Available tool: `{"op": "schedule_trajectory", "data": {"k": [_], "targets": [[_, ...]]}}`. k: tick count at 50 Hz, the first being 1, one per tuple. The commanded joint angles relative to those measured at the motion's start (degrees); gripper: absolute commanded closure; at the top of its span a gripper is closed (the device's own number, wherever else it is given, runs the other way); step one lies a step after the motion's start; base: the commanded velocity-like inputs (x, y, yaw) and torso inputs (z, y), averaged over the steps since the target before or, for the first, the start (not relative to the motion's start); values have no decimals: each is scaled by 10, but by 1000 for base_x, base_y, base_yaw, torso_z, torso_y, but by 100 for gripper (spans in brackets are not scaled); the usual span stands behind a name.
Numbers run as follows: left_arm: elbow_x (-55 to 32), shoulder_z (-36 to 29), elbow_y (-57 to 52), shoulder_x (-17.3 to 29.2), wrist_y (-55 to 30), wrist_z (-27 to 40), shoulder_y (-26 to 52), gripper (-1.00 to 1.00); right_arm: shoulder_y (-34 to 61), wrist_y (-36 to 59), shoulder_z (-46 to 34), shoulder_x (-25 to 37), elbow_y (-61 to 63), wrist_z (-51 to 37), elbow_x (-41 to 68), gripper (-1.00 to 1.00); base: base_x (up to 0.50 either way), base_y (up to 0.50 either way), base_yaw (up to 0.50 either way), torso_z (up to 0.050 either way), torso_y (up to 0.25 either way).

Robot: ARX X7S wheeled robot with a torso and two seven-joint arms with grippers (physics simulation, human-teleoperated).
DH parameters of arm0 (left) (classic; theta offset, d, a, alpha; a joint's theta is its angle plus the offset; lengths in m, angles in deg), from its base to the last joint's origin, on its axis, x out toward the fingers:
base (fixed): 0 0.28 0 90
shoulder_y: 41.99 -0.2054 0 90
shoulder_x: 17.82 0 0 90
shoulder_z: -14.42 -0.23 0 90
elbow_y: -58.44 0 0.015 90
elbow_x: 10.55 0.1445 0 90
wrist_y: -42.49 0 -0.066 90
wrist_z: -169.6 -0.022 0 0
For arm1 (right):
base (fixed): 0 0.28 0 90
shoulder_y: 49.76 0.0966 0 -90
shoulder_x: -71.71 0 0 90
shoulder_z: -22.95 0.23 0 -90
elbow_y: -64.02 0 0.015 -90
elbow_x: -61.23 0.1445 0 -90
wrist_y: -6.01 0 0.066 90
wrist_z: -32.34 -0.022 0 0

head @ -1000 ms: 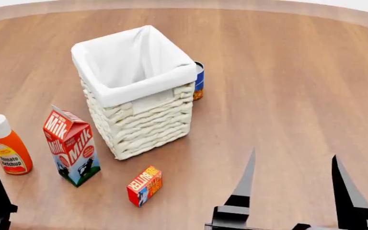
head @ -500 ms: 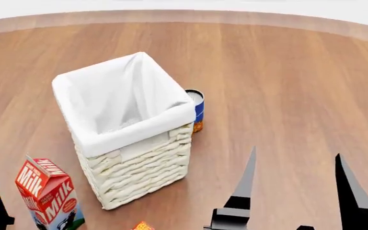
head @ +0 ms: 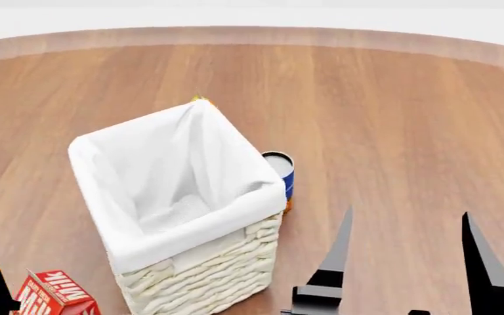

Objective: Pick up the butter and put it in the basket.

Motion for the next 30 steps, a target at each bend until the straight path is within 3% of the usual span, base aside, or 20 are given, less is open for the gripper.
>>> {"op": "schedule_trajectory", "data": {"k": [1,24,26,30], "targets": [[-1,-9,5,7,11,6,3,-100,4,12,-32,21,5,-16,-24,-100,0,500,0,0,0],[-7,-20,3,18,16,18,9,-100,1,-1,-17,20,4,-21,7,-100,0,499,0,0,0],[-7,-22,4,19,16,19,10,-100,13,28,-70,51,9,-41,-54,-100,0,119,0,0,0],[-12,-23,5,19,21,19,11,-100,3,-4,-50,42,-4,-43,-38,-100,0,0,0,0,0]]}}
